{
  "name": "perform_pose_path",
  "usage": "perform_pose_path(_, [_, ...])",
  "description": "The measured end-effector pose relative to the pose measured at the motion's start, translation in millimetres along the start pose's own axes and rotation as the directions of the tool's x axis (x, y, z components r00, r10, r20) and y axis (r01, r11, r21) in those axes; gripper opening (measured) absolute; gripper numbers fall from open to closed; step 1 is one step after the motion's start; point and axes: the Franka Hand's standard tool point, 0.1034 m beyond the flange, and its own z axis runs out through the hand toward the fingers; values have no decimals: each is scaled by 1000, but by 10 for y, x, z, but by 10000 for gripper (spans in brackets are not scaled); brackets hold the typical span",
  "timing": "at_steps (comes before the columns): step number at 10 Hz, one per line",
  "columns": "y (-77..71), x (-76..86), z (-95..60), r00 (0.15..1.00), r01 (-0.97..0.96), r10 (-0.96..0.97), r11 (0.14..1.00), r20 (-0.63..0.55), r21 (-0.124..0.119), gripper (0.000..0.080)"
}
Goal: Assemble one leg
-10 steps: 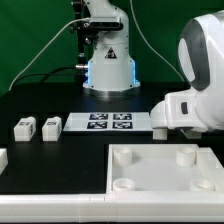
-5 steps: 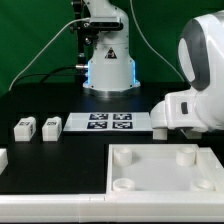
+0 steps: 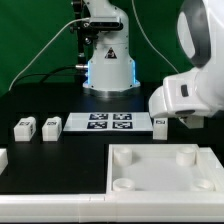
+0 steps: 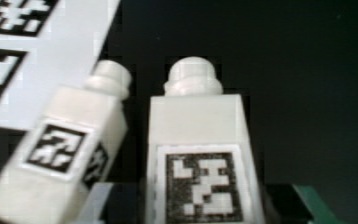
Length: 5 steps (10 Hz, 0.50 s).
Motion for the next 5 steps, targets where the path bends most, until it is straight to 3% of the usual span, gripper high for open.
perform_pose_path(1, [27,0,-190,994,6,-5,1000,-108,8,290])
perform_pose_path(3, [178,-151,-499,965,7,-3,1000,-262,15,290])
perform_pose_path(5, [303,-190,-806,871,9,1,1000,-491,19,290])
